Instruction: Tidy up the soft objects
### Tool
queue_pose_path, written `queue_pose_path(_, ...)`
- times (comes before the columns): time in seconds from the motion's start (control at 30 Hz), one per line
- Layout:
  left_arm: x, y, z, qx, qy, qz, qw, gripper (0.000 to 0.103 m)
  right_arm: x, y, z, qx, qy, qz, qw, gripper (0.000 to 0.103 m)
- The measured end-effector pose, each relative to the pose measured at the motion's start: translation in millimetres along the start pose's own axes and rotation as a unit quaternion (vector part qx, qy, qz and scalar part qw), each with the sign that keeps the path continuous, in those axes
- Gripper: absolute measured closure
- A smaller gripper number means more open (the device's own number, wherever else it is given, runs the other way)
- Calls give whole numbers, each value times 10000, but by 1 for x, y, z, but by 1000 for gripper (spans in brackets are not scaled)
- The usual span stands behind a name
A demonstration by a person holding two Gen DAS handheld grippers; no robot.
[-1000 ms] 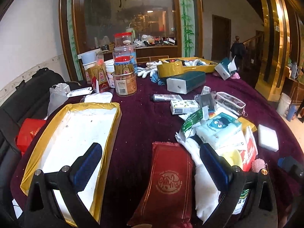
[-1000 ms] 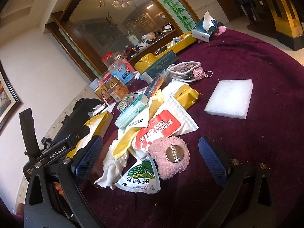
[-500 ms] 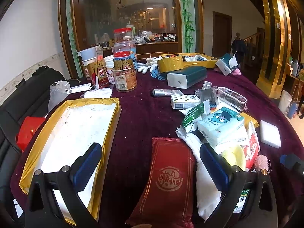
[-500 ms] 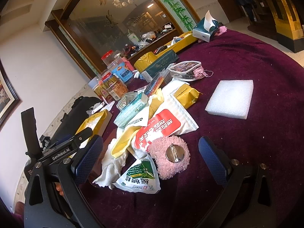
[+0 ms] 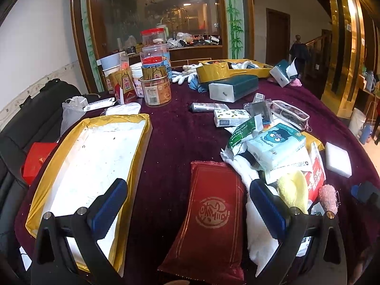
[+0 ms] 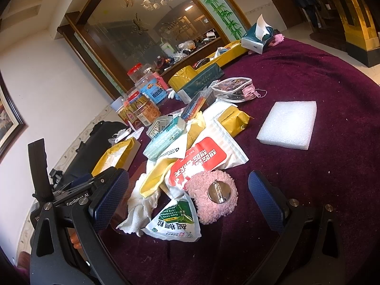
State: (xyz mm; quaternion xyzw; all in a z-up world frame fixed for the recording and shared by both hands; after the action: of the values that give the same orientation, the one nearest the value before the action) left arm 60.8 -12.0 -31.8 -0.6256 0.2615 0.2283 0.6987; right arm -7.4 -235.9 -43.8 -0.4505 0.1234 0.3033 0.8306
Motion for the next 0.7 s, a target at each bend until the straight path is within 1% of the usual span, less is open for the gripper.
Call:
queue_pose_path(0.2, -2, 1, 1, 18, 21, 36, 10000, 0, 0, 1, 0, 1, 31, 11, 10000, 1)
queue_pose_path(0.3, -3, 6, 10, 0, 143, 245, 9996, 0, -7, -3, 5, -65, 83, -82, 9999, 1)
queue_pose_path(0.43, -13, 14, 36, -13, 226, 456, 9987, 0, -8, -26, 28, -705, 461, 48, 9964, 1)
queue_pose_path(0.47, -16, 15, 41, -9, 255, 501, 9984, 0, -4, -33, 33, -837, 568, 125, 9948, 1)
queue_pose_path(0.5, -18, 15, 45, -44, 273, 541, 9982, 0, 7, -40, 38, -1011, 680, 356, 9919, 1)
queue_pose_path(0.6, -17, 9, 43, -166, 382, 637, 9971, 0, 44, -51, 46, -1292, 773, 979, 9837, 1)
queue_pose_path(0.7, -9, 2, 40, -83, 248, 700, 9972, 0, 86, -57, 51, -1325, 826, 1420, 9775, 1)
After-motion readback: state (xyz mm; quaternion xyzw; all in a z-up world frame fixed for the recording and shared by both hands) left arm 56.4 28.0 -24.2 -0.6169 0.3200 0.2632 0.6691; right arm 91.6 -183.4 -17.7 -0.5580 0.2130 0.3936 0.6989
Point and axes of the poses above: each gripper's, at about its wrist camera, not at the fingertips, and x roughly the way its jaws point, z to its left, y to its underside, the point moved 5 cm from there along x, roughly the way its jaws point, and after that the axes turned 1 degree about z, right-handed, at the moved point
